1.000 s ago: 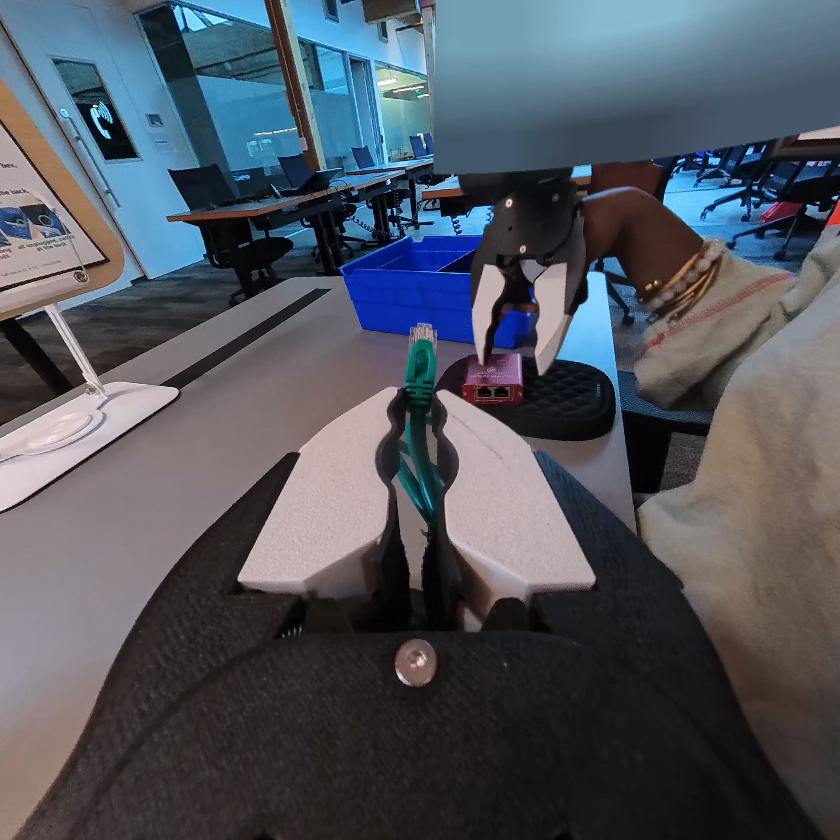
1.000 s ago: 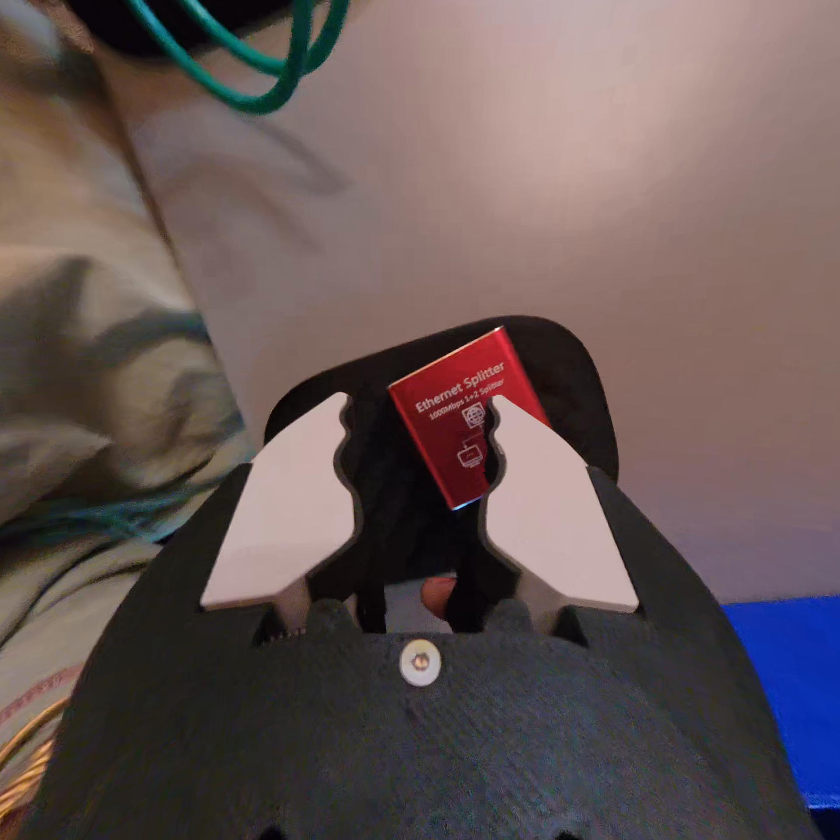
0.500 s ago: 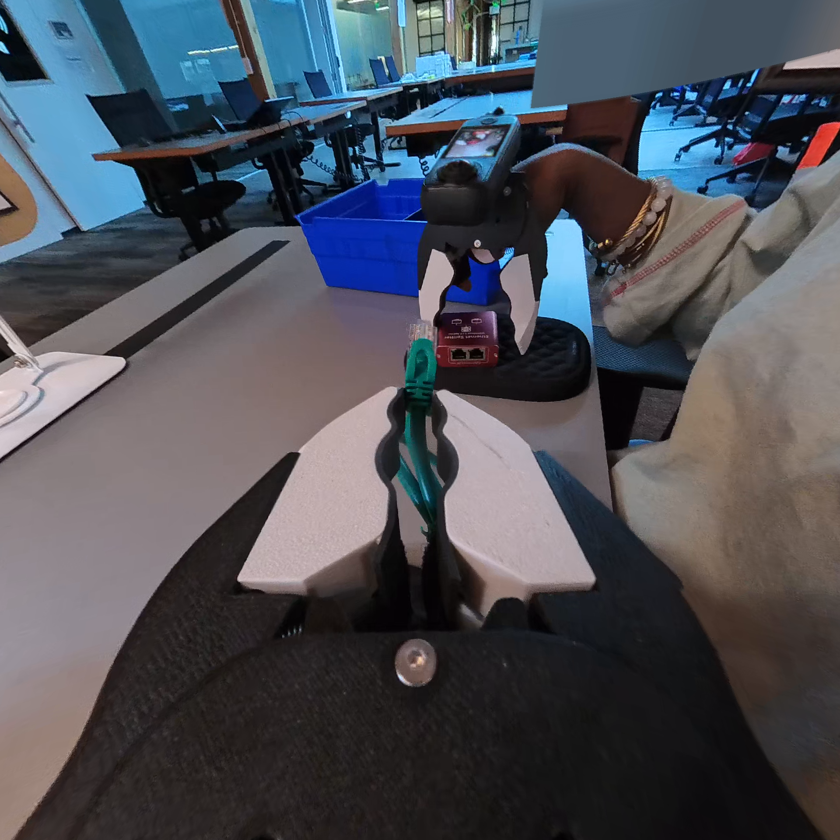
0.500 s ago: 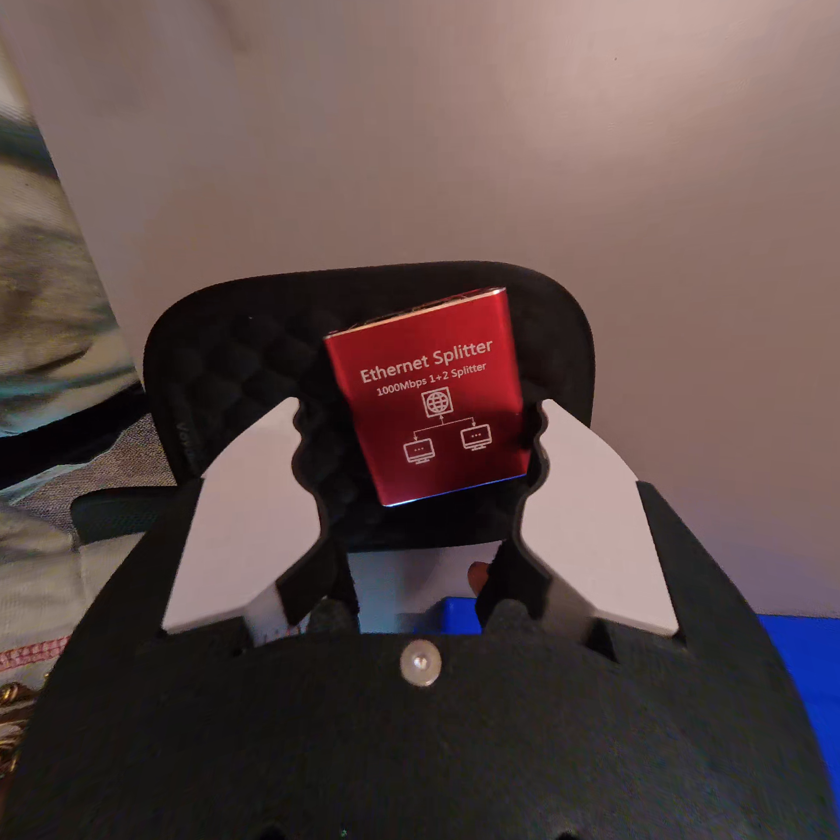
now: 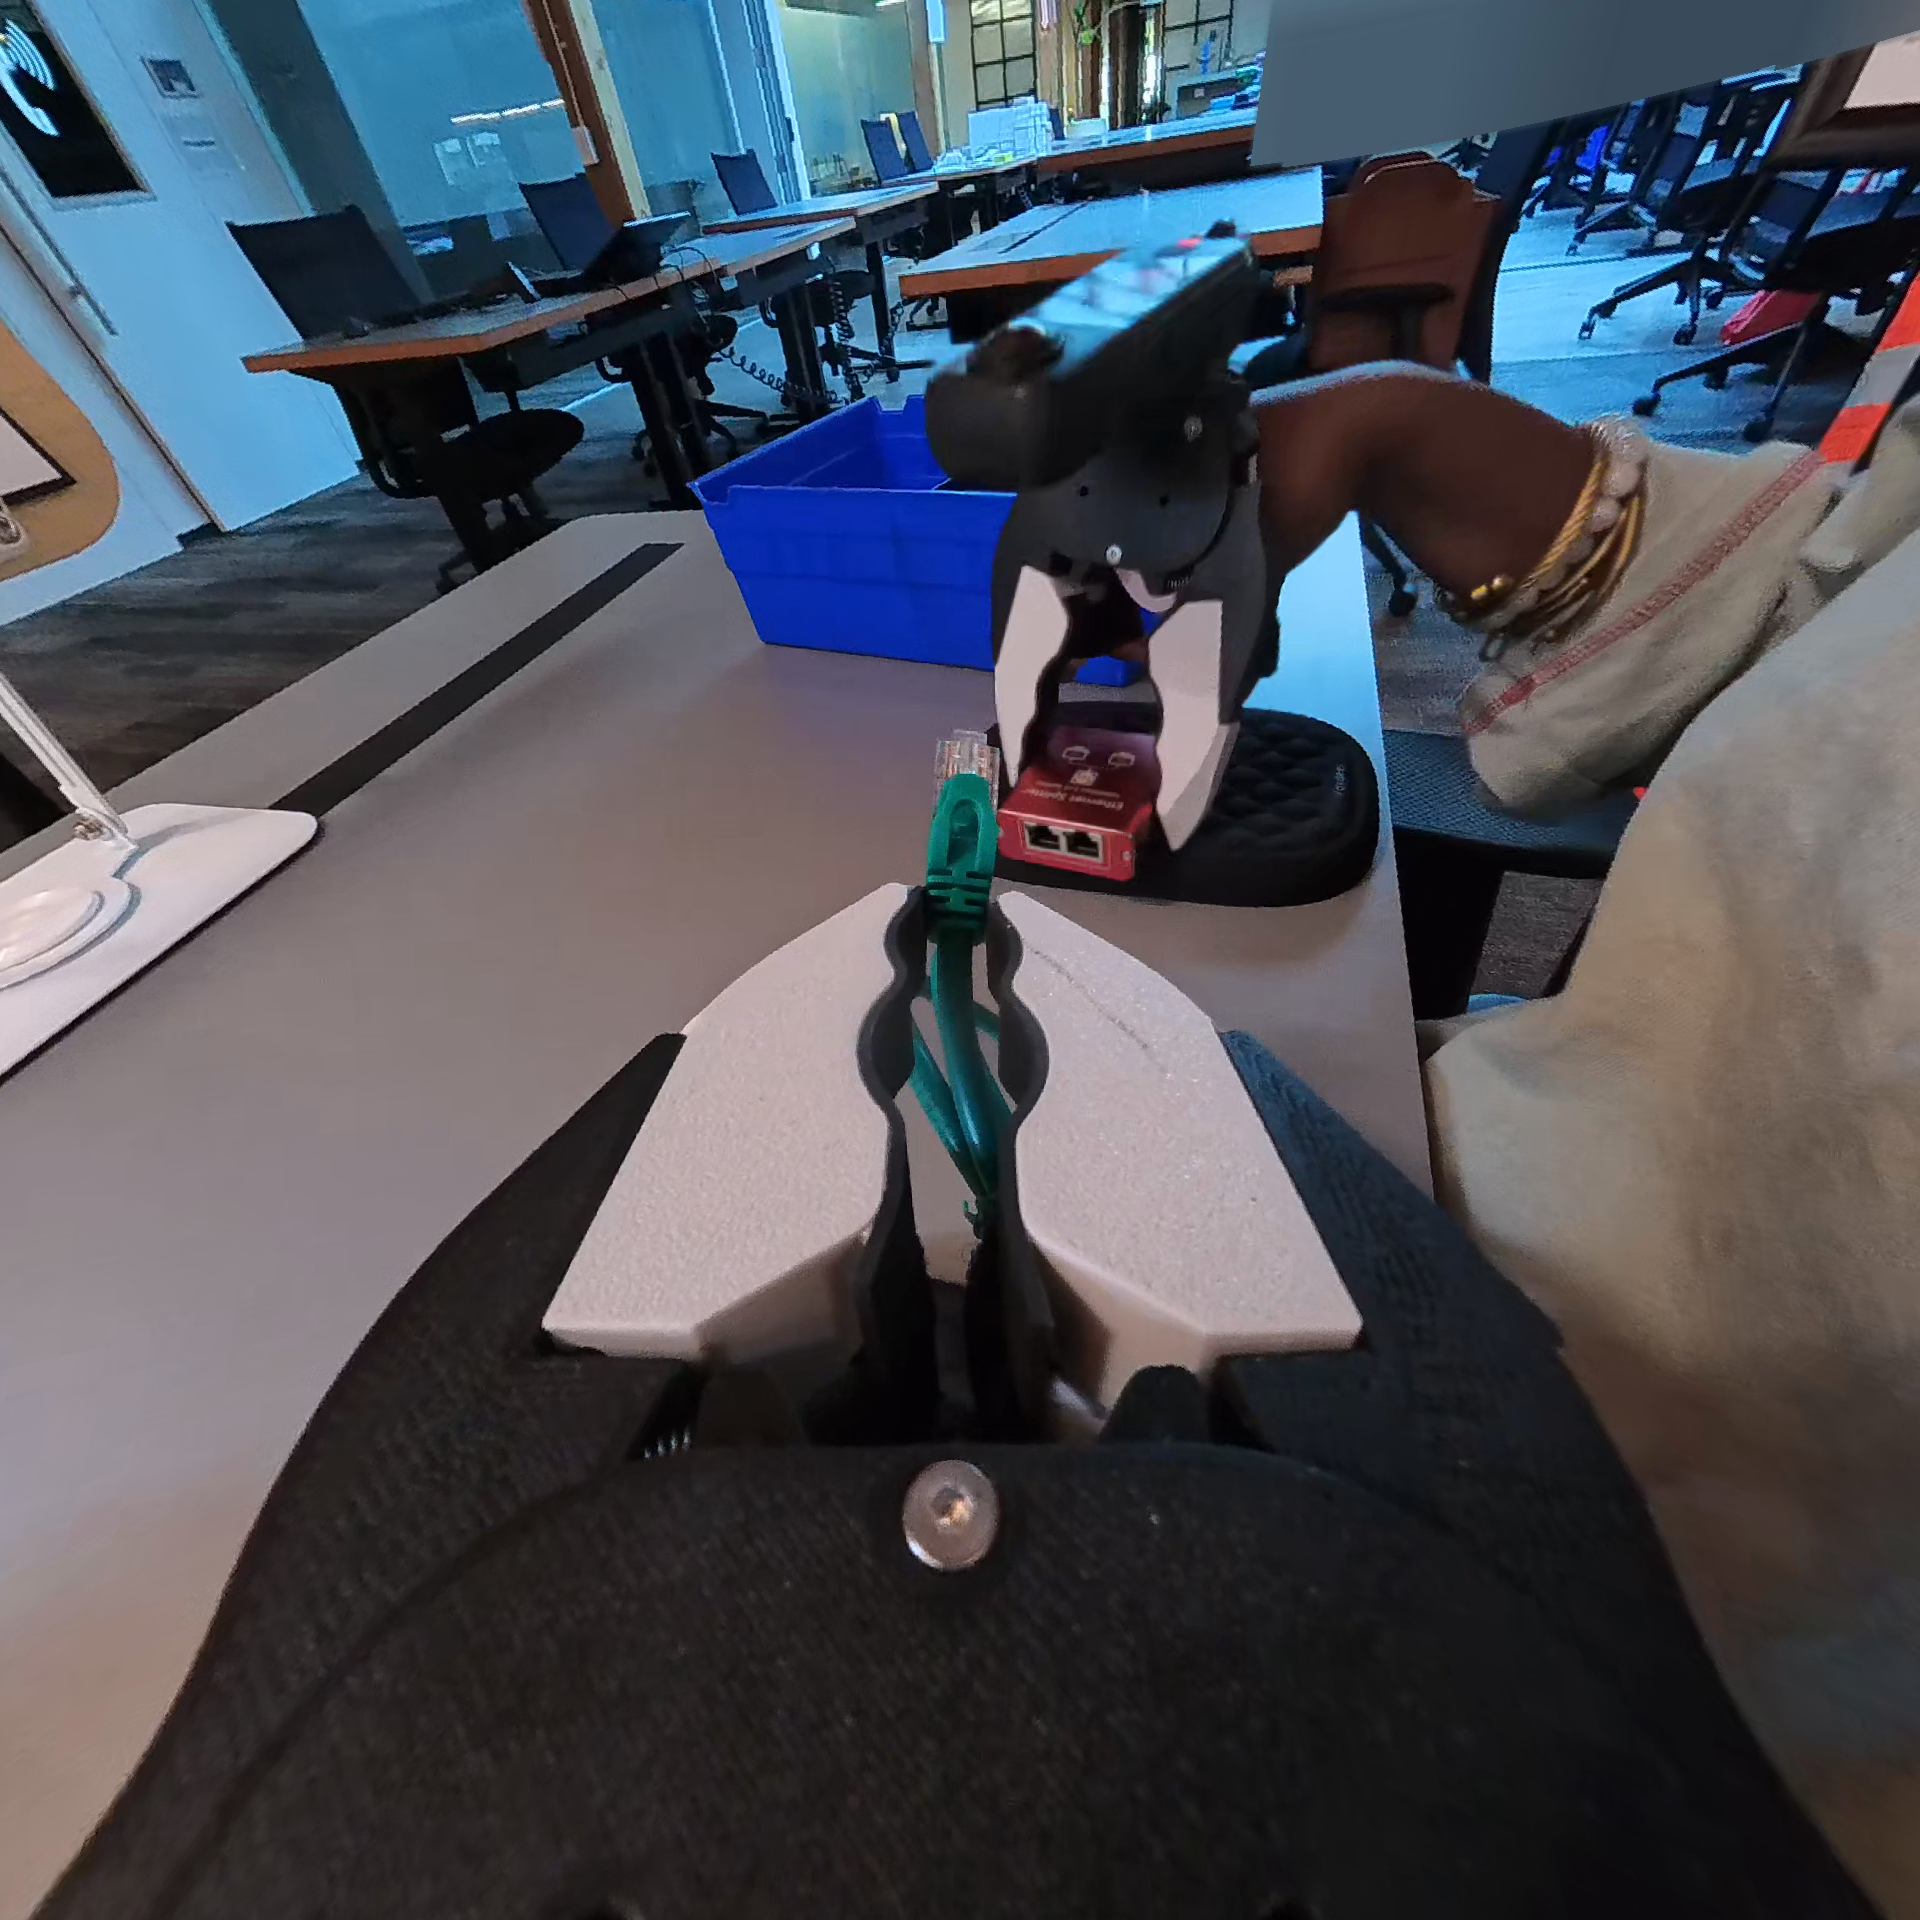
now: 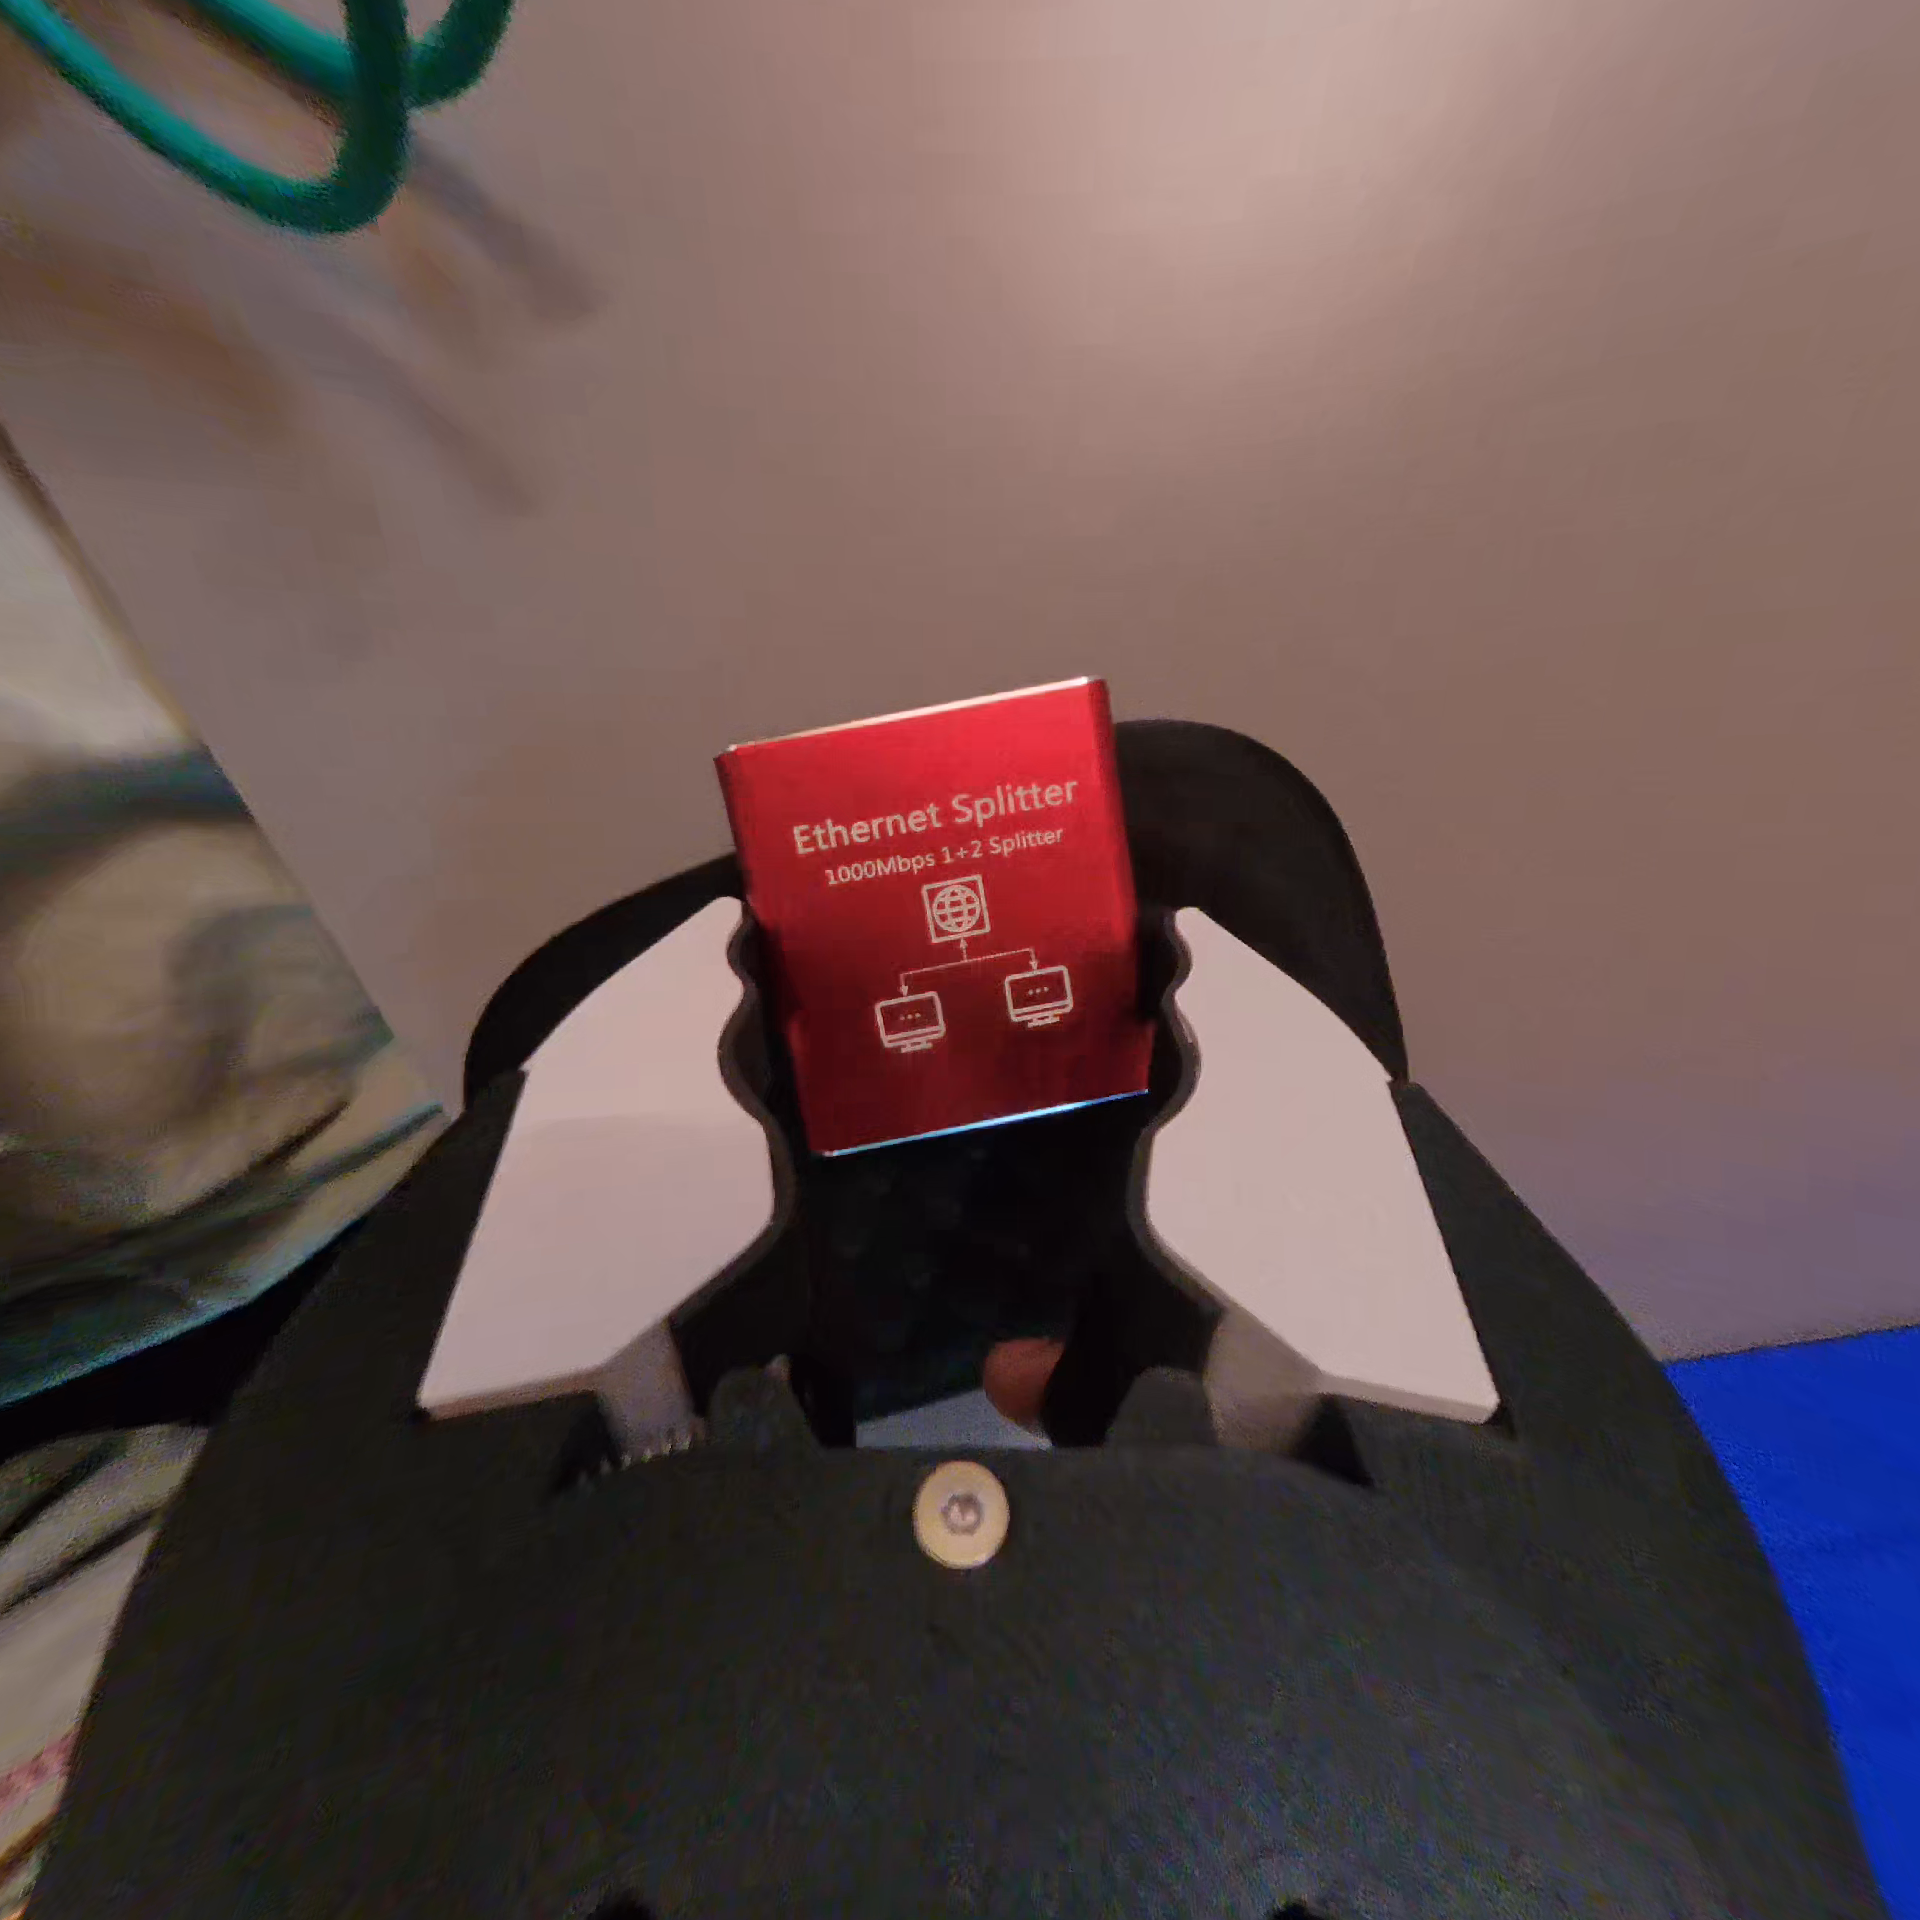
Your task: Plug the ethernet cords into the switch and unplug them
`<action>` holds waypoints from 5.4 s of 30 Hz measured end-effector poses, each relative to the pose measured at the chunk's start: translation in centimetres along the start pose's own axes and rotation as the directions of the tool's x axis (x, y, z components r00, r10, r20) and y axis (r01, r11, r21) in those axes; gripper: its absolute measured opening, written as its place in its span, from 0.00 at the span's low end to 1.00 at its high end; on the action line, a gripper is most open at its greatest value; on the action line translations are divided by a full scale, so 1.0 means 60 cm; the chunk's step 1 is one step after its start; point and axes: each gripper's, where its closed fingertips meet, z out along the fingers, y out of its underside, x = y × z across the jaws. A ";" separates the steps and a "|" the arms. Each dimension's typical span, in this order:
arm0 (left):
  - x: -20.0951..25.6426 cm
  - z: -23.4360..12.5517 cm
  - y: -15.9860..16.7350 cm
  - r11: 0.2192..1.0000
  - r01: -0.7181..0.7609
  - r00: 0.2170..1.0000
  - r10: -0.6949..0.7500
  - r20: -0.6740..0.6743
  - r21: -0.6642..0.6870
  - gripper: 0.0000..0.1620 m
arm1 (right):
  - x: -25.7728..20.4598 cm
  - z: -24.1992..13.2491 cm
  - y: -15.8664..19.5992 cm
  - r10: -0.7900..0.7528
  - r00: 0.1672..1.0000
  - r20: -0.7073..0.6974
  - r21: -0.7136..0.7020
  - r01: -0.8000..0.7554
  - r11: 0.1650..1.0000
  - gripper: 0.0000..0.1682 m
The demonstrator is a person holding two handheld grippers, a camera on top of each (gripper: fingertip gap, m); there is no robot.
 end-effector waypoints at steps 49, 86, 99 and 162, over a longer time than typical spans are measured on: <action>0.038 0.107 0.093 0.876 -0.139 0.980 0.054 -0.192 -0.461 0.06 | -0.054 -0.023 -0.108 -0.316 0.949 0.000 0.339 0.297 0.893 0.42; 0.047 0.119 0.103 0.836 -0.220 0.965 0.112 -0.236 -0.503 0.06 | -0.040 0.002 -0.106 -0.347 0.937 -0.052 0.266 0.348 0.899 0.42; 0.049 0.141 0.098 0.871 -0.181 0.968 0.076 -0.239 -0.457 0.05 | -0.036 0.017 -0.104 -0.335 0.941 -0.052 0.279 0.335 0.900 0.41; -0.209 -0.511 0.142 0.782 0.607 0.361 -0.117 0.925 -0.138 0.25 | -0.011 -0.109 -0.166 -0.056 0.608 0.792 0.603 -0.763 0.233 0.17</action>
